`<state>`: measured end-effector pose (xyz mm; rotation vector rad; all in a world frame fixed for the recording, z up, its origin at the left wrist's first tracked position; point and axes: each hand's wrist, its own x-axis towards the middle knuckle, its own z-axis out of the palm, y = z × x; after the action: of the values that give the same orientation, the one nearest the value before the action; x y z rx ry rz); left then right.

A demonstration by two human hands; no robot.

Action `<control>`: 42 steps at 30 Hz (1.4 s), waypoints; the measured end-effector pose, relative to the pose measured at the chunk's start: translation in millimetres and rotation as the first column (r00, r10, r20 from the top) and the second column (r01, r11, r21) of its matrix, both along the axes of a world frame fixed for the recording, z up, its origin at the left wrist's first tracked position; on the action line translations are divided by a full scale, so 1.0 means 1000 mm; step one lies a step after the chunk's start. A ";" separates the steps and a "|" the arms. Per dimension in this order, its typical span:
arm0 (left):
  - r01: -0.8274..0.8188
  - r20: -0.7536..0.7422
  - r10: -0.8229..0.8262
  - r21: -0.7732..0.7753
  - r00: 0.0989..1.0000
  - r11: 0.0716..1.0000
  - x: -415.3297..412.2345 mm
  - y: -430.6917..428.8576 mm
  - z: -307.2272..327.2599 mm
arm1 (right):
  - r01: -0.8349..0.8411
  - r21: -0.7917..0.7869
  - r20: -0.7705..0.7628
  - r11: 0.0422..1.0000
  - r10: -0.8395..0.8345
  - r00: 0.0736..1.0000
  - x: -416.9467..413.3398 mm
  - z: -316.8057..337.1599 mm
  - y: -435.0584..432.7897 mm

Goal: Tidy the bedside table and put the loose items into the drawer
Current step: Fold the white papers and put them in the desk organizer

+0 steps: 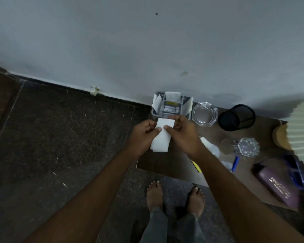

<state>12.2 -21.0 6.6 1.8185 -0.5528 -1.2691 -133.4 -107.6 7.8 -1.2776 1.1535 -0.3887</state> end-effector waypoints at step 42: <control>0.034 0.365 0.012 -0.119 0.931 0.992 0.016 -0.121 0.030 | -0.273 -0.457 -0.393 0.847 0.083 0.916 0.018 0.010 -0.105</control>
<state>28.1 -142.2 36.6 1.9574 -0.8275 -0.8813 -115.8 -213.0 17.3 -1.9721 1.2658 -0.3328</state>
